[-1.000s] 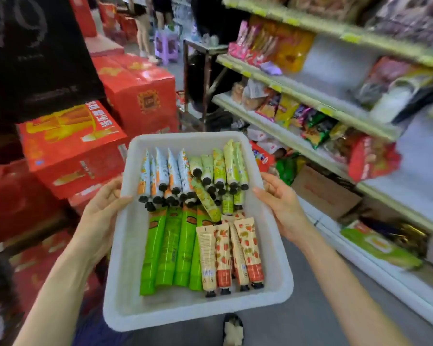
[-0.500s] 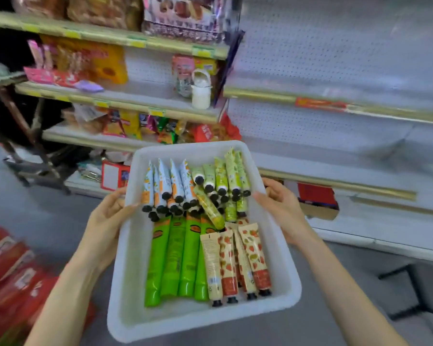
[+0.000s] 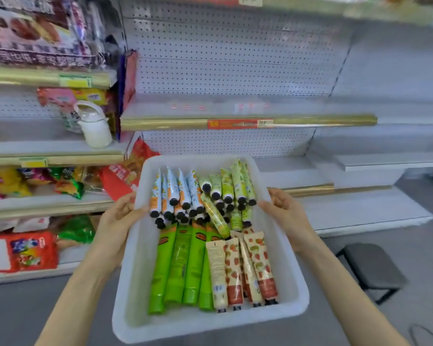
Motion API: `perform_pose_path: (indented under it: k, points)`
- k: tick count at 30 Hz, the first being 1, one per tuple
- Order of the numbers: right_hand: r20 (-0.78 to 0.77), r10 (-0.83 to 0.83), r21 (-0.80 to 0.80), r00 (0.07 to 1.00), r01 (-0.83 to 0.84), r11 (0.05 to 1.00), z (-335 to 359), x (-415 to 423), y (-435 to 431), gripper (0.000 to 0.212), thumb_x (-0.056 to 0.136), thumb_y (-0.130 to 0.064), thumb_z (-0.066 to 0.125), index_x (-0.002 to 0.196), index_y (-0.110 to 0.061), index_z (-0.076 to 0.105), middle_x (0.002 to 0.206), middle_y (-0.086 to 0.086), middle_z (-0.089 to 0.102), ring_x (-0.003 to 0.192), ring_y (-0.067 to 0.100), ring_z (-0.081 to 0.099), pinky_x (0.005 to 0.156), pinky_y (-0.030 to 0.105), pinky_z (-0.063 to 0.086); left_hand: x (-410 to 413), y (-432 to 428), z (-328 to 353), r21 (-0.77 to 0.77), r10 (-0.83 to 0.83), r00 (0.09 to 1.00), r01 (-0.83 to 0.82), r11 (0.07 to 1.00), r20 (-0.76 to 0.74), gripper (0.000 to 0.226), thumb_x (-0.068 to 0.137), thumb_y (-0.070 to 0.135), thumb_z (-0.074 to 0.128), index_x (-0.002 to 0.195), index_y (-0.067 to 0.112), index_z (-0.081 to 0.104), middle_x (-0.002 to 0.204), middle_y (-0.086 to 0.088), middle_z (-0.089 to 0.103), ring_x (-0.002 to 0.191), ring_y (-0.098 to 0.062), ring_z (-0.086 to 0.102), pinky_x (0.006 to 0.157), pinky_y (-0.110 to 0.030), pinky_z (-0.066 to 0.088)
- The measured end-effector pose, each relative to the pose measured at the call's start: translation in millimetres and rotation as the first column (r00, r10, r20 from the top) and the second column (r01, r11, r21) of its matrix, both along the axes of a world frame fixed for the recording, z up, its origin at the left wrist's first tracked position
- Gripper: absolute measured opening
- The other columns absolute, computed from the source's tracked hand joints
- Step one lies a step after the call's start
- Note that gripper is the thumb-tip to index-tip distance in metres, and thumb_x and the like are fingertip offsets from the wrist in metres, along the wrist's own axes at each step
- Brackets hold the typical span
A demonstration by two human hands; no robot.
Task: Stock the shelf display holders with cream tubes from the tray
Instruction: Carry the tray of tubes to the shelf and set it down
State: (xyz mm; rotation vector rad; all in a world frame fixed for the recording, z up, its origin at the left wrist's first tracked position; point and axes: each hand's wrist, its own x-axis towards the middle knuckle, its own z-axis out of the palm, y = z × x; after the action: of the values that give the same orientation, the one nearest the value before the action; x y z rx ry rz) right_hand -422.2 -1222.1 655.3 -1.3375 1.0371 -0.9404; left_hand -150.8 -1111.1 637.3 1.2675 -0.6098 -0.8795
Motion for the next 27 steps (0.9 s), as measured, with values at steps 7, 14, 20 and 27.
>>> perform_pose_path:
  k: [7,14,20,27]
  points:
    - [-0.007,-0.156,-0.04,0.988,0.155,0.987,15,39,-78,0.02,0.089,-0.006,0.06,0.106,-0.016,0.06,0.08,0.002,0.065,0.061,0.011,0.065,0.054,0.022,0.054,48,-121,15,-0.034,-0.134,0.98,0.14,0.99,0.146,0.028,0.085,-0.006,0.053,0.093,0.02,0.06,0.061,0.012,0.064,0.053,-0.003,0.058,0.051,-0.015,0.047]
    - [-0.002,-0.29,-0.033,0.957,0.289,0.957,24,44,-137,0.02,0.089,-0.011,0.061,0.099,-0.028,0.057,0.084,0.001,0.068,0.074,0.021,0.067,0.064,0.035,0.058,67,-219,30,-0.033,-0.293,0.932,0.307,0.951,0.214,0.025,0.077,0.003,0.066,0.096,0.019,0.063,0.066,0.012,0.065,0.064,-0.008,0.058,0.062,-0.025,0.046]
    - [-0.019,-0.356,-0.044,0.934,0.355,0.934,30,15,-187,0.018,0.089,-0.014,0.061,0.103,-0.026,0.058,0.085,0.003,0.067,0.075,0.023,0.066,0.061,0.032,0.057,34,-285,37,-0.063,-0.338,0.933,0.347,0.936,0.123,0.024,0.084,-0.005,0.055,0.094,0.017,0.059,0.05,0.015,0.059,0.046,0.002,0.055,0.043,-0.011,0.043]
    - [-0.02,-0.337,-0.085,0.941,0.334,0.939,45,-49,-258,0.015,0.089,-0.013,0.06,0.102,-0.022,0.06,0.088,0.006,0.066,0.07,0.019,0.064,0.054,0.025,0.056,-30,-358,46,-0.097,-0.381,0.917,0.393,0.914,0.119,0.025,0.083,-0.005,0.055,0.104,0.01,0.059,0.057,0.011,0.063,0.05,-0.003,0.059,0.046,-0.013,0.046]
